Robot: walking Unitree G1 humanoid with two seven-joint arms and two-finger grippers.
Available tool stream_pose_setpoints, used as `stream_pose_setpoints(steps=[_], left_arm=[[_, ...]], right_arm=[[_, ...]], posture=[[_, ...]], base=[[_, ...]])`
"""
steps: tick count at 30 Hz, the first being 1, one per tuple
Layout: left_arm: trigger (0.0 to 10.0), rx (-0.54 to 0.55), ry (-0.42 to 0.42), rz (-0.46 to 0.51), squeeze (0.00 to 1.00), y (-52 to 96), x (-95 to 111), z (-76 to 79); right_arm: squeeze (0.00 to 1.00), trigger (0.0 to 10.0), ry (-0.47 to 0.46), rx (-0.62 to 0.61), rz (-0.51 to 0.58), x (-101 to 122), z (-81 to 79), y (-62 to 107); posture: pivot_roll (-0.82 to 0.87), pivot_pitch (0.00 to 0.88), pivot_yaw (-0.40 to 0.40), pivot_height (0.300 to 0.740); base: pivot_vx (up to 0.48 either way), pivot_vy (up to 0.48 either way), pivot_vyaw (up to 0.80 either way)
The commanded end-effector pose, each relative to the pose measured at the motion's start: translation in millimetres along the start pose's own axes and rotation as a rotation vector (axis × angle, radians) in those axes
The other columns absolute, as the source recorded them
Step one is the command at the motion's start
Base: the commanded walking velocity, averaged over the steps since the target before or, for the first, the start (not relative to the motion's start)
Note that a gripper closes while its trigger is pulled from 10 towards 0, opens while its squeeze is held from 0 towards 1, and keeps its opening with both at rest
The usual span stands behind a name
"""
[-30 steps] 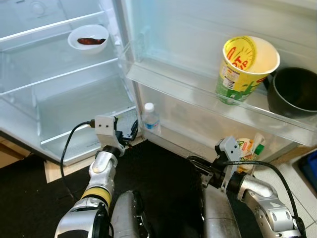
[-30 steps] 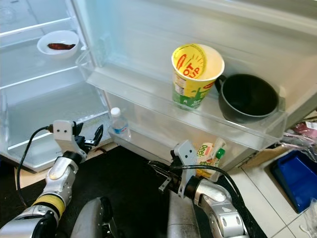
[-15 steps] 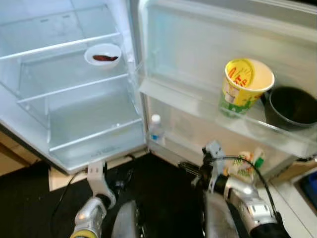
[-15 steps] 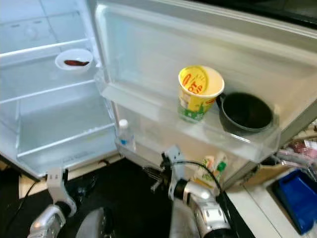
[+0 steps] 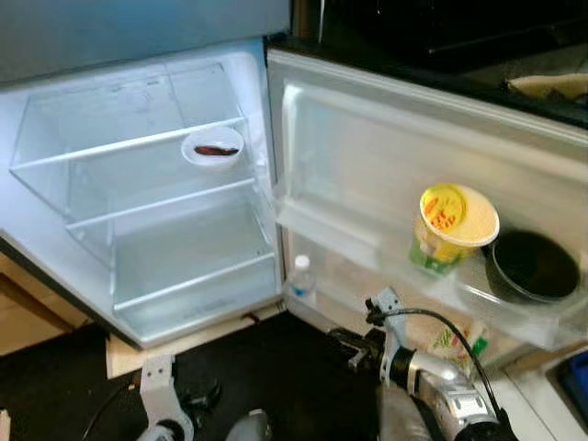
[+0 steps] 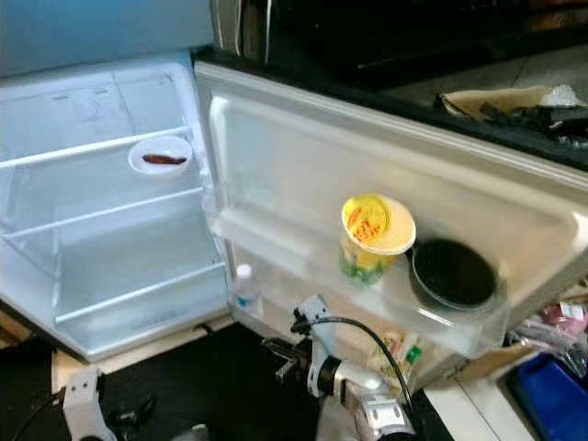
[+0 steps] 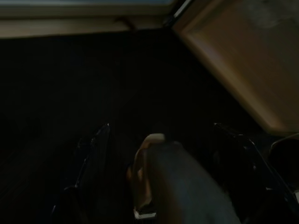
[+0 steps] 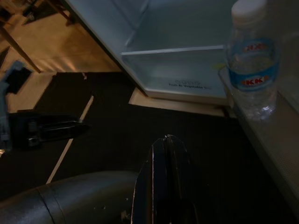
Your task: Restocking fridge
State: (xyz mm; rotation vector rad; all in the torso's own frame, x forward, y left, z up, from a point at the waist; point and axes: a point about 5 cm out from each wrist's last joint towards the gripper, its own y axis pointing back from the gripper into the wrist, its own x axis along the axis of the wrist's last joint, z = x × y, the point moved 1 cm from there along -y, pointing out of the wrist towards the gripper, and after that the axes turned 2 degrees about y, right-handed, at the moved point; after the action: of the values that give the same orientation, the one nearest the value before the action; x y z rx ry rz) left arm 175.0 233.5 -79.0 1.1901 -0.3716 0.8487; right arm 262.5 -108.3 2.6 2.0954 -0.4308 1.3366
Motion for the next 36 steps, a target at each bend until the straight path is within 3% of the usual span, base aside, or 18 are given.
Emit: stream_pose_setpoints(steps=[1,4,7,12,28,36], left_arm=[[10.0,0.043,0.003,-0.049,0.0,6.9,-10.2,-9.9],[10.0,0.063,0.008,-0.084,0.0,9.4,-18.0,-12.0],[10.0,0.142,0.032,-0.146,0.0,19.7,-37.6,-21.0],[10.0,0.172,0.025,-0.18,0.0,23.3,-46.6,-22.5],[10.0,0.168,0.002,-0.181,0.0,14.7,-42.9,-12.6],[10.0,0.166,-0.011,-0.197,0.0,12.7,-45.5,-8.3]], right_arm=[[0.0,10.0,-0.02,-0.021,-0.031,-11.2,1.4,3.8],[0.0,10.0,-0.04,-0.04,-0.049,-18.5,2.9,6.3],[0.0,10.0,-0.112,-0.119,-0.114,-43.9,8.2,18.0],[0.0,10.0,-0.18,-0.182,-0.158,-65.4,12.4,32.4],[0.0,10.0,-0.3,-0.275,-0.261,-102.2,11.7,58.7],[0.0,10.0,-0.386,-0.481,-0.358,-131.4,15.7,90.8]], posture=[[-0.06,0.073,0.008,0.667],[-0.06,0.072,0.008,0.667],[-0.05,0.062,0.005,0.667],[-0.05,0.052,0.001,0.677],[-0.06,0.028,-0.014,0.736],[-0.05,0.011,-0.02,0.74]], base=[[0.0,0.0,0.0],[0.0,0.0,0.0],[-0.16,0.0,0.0],[0.0,0.0,0.0],[0.0,0.0,0.0],[0.0,0.0,0.0]])
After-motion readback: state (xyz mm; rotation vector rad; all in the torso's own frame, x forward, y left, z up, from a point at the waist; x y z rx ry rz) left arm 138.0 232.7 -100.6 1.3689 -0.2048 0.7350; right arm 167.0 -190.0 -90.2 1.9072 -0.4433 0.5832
